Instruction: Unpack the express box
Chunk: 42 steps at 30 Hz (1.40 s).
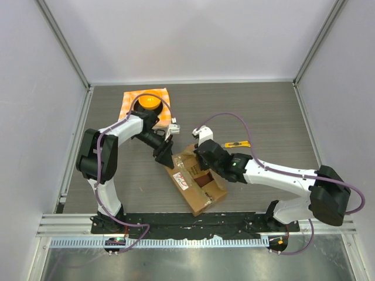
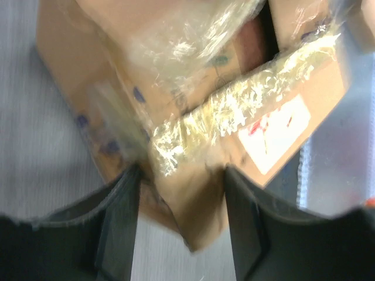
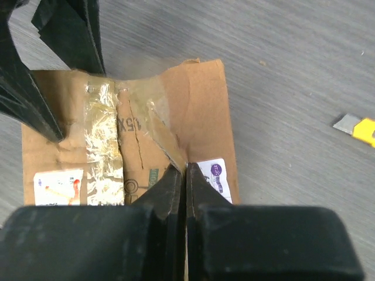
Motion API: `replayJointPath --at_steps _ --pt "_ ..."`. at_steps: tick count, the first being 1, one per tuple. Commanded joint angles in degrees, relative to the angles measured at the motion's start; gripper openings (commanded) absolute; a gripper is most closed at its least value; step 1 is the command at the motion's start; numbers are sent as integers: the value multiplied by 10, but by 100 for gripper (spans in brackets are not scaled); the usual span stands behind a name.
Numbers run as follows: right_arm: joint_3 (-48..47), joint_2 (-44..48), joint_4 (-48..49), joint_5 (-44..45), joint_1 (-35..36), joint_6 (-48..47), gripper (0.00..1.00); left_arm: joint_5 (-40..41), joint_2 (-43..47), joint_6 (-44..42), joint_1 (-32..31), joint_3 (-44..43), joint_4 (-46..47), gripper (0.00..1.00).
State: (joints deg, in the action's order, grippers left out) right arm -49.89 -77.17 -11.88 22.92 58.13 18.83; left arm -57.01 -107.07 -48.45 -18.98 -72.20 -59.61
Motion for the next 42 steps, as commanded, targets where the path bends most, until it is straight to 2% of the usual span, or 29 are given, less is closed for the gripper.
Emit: replayJointPath --at_steps 1,7,14,16,17,18,22,25,30,32,36,37,40,42 --pt "24 73 86 10 -71 65 1 144 -9 -87 -1 31 -13 49" --pt "37 91 101 -39 -115 78 1 147 -21 -104 -1 36 -26 45" --pt "49 71 104 -80 -122 103 1 146 -6 -100 0 28 -32 52" --pt "68 73 112 -102 -139 125 1 147 4 -92 5 21 -32 61" --pt "77 75 137 -117 -144 145 1 143 8 -88 9 15 -40 90" --pt "91 86 144 -122 -149 154 1 139 17 -83 19 7 -46 99" --pt "80 109 151 -118 -166 163 1 111 52 -53 41 -70 -95 100" --pt "26 116 99 -82 -165 140 1 116 97 21 44 -120 -98 100" --pt "-41 116 39 -5 -135 104 1 125 150 164 39 -147 -43 100" --pt "-52 105 26 32 -119 101 1 122 161 195 29 -142 -26 100" --pt "-77 82 14 97 -81 127 1 165 158 254 -54 -108 10 100" --pt "-83 78 13 114 -52 130 1 170 155 282 -65 -100 24 100" --pt "-126 48 -9 202 6 129 1 190 143 358 -81 -73 124 100" --pt "-170 15 -48 284 38 125 1 190 129 387 -81 -66 153 100"
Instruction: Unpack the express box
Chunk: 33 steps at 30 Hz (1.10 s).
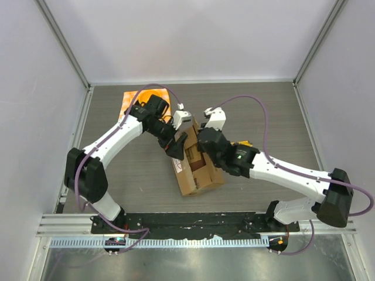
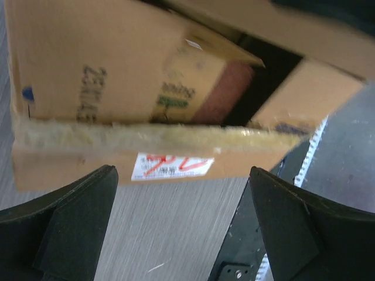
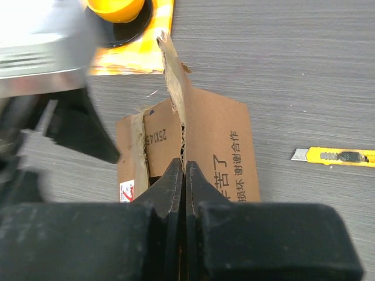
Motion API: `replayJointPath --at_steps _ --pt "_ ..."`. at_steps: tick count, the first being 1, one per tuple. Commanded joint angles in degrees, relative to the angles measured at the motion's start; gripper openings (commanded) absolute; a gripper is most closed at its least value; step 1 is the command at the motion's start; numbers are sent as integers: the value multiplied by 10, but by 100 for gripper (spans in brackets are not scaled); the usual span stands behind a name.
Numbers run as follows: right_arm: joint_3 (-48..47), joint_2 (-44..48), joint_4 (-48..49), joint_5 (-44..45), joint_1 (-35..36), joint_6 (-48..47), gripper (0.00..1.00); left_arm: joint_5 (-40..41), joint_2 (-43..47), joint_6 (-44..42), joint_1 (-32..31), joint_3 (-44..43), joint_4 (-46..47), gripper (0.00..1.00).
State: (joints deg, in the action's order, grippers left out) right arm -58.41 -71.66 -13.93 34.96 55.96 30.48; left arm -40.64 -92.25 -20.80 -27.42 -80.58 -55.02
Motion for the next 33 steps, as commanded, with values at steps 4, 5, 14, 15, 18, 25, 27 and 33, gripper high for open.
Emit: replayJointPath --at_steps 4,5,14,15,18,25,27,33 --pt "-115 -74 -56 244 106 10 1 29 -36 163 3 26 155 100" --pt "-121 -78 -62 258 115 12 1 34 -37 167 3 28 158 100" --pt "-130 -110 -56 279 129 36 1 108 -50 144 -27 67 177 100" --pt "-131 -113 -57 278 131 37 1 116 -50 140 -31 70 178 100" --pt "-133 -119 -54 276 133 41 1 130 -58 139 -47 74 182 100" --pt "-130 -131 -59 283 139 51 1 114 -54 178 -68 64 191 100" --pt "-128 -131 -61 284 139 55 1 103 -44 197 -68 64 192 100" --pt "-126 -135 -63 282 139 53 1 75 -27 205 -68 73 196 100"
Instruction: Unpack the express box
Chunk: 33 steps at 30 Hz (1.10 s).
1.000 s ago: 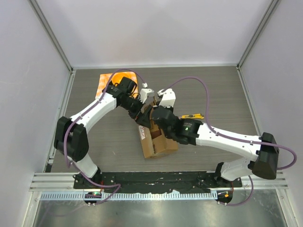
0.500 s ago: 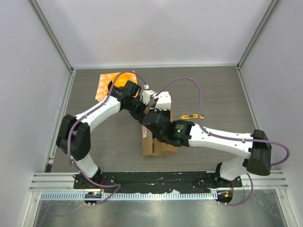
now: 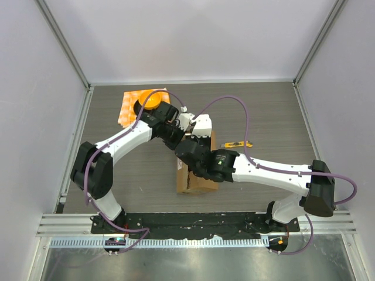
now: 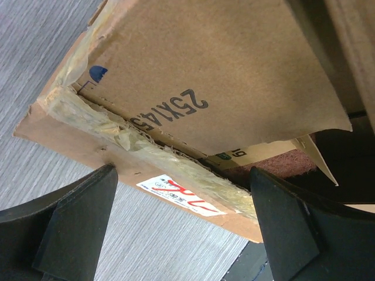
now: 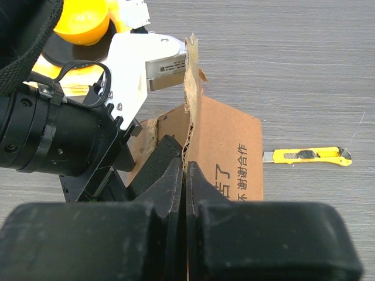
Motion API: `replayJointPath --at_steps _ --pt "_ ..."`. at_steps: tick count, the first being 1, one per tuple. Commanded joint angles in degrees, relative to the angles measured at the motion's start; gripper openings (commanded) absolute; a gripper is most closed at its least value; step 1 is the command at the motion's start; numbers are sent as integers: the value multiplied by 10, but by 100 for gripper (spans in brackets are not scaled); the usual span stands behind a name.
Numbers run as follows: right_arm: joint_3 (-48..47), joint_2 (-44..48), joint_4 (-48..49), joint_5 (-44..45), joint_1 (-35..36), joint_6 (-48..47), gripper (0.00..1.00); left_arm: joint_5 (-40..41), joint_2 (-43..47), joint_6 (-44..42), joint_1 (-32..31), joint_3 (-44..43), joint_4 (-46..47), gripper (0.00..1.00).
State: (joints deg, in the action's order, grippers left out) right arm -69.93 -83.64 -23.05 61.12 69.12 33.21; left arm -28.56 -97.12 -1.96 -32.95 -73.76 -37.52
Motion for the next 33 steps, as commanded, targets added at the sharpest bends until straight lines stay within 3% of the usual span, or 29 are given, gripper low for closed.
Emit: replayJointPath --at_steps 1,12,18,24,33 --pt "-10 -16 27 21 8 28 1 -41 23 16 -13 6 22 100" --pt "-1 -7 -9 41 8 26 1 106 15 -115 -5 34 -5 100" --pt "19 3 -17 47 7 35 1 116 56 -143 31 56 -19 100" --pt "37 16 -22 47 7 48 1 90 26 -151 88 56 -43 100" --pt "67 41 -25 37 2 76 1 97 -19 -134 101 55 -31 100"
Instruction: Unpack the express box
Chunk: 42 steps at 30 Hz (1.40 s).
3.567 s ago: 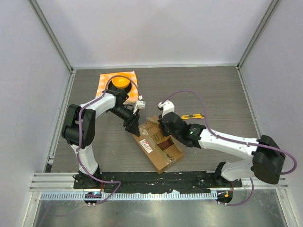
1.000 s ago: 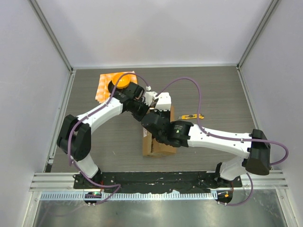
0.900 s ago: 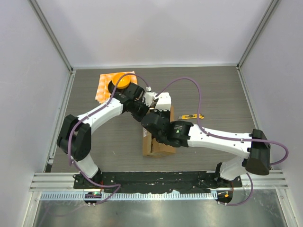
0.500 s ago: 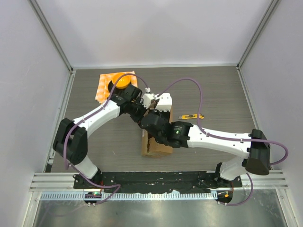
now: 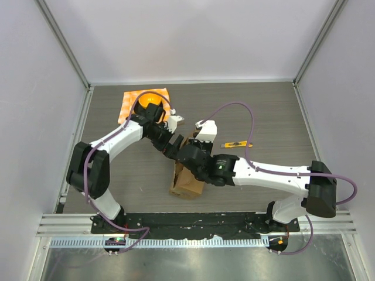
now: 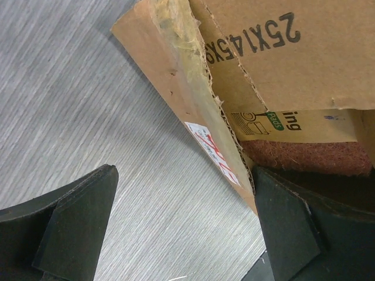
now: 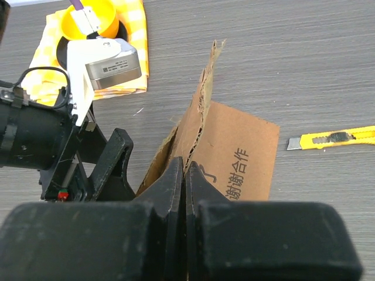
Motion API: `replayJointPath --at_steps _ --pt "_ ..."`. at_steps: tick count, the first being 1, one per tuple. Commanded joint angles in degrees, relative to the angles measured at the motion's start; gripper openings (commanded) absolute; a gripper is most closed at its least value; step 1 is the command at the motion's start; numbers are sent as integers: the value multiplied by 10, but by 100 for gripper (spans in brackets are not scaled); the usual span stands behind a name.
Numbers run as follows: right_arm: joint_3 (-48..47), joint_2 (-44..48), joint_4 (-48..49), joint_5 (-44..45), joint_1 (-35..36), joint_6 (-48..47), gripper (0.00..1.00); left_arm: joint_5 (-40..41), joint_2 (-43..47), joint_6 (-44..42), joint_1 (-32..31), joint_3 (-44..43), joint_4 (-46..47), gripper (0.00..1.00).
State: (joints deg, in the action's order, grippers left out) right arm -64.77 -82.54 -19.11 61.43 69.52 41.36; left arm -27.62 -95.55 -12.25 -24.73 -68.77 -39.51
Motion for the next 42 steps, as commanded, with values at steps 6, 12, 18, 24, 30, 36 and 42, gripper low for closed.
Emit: replayJointPath --at_steps 6,12,18,24,30,36,42 --pt "32 31 -58 19 -3 3 1 50 -47 -42 17 -13 -16 66" --pt "53 35 -52 -3 -9 23 1 49 -70 -49 14 -28 -38 31" --pt "83 53 -44 -27 -10 50 1 33 -98 -59 5 -29 -45 1" --pt "128 85 -50 -42 -10 82 1 64 -109 -56 6 -38 -44 0" --pt "182 138 -93 -47 -11 141 1 33 -96 -66 55 -62 -69 0" --pt "251 208 -122 -47 -11 223 1 -35 -95 -69 148 -104 -108 0" --pt "310 236 -112 -64 -11 282 1 -50 -65 -79 200 -113 -130 0"
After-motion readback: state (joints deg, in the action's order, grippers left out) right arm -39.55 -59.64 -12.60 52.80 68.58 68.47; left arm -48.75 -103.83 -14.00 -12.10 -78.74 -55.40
